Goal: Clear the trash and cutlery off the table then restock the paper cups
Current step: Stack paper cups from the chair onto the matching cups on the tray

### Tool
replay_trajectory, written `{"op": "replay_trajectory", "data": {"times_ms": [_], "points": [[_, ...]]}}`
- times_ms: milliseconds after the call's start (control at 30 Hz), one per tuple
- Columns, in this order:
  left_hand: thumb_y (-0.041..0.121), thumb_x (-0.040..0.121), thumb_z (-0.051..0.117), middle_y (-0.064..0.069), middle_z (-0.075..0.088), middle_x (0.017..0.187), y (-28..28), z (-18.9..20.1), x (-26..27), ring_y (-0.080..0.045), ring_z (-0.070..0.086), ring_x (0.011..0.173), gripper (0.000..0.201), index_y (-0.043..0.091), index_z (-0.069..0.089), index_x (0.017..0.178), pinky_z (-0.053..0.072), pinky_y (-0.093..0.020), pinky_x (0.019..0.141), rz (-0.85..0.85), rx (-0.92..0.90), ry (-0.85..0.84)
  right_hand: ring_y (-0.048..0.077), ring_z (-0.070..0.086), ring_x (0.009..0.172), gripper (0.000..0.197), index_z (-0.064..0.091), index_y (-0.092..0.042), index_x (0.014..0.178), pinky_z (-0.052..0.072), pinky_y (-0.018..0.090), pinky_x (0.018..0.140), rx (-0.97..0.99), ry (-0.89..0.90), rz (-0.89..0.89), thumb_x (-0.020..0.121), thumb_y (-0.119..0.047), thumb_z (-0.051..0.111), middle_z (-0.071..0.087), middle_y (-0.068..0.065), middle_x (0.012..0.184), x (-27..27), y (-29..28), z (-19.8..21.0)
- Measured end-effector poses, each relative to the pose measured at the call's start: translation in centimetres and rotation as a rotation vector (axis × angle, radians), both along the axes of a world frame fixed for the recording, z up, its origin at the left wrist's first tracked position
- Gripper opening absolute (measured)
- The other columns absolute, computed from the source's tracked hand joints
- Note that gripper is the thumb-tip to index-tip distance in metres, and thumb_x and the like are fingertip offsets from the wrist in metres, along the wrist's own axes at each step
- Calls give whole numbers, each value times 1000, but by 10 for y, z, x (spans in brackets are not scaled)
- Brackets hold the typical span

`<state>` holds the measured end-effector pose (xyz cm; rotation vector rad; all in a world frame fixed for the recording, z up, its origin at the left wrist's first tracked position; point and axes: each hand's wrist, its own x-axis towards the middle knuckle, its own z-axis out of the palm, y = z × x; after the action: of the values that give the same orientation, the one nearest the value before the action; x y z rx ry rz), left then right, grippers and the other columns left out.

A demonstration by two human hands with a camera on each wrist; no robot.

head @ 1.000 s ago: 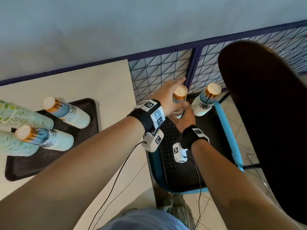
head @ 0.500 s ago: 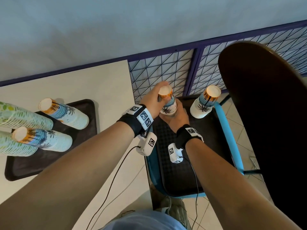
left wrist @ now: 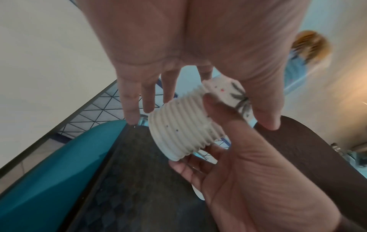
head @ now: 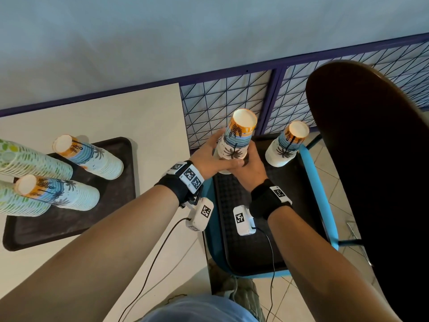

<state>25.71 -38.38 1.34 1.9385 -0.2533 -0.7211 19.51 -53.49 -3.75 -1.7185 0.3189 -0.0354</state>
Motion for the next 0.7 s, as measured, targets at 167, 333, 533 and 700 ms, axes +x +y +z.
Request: {"op": "replay_trajectory", "data": {"times_ms": [167,333,533,700], "points": [[45,62,93,9,72,128,0,3,-3,-10,67,120,90,31,53,141,52,-39,109,37,-137,54,-4,60,117,75,45,-23,141,49,16,94,11,-59,67,79,-13,85,63,-19,125,-10,2,12],[36,63,95,-3,74,129,1,3,-4,-23,70,121,89,23,53,141,53,-54,108,68,-222,80,1,56,126,81,38,-20,150,48,20,102,-38,-96,108,82,-20,83,59,-14,137,-19,1,20],[40,62,93,0,74,128,4,5,-6,-24,69,122,82,26,58,135,50,-58,110,113,-229,88,16,63,101,54,46,-23,129,53,26,78,-120,28,-177,84,-20,74,57,1,119,-42,-24,11],[42,62,92,1,73,130,6,5,-8,-24,68,123,84,28,57,136,49,-59,110,123,-230,97,18,61,100,62,43,-27,126,57,38,87,-102,194,-633,78,-30,82,52,3,118,-45,-65,-11]]}}
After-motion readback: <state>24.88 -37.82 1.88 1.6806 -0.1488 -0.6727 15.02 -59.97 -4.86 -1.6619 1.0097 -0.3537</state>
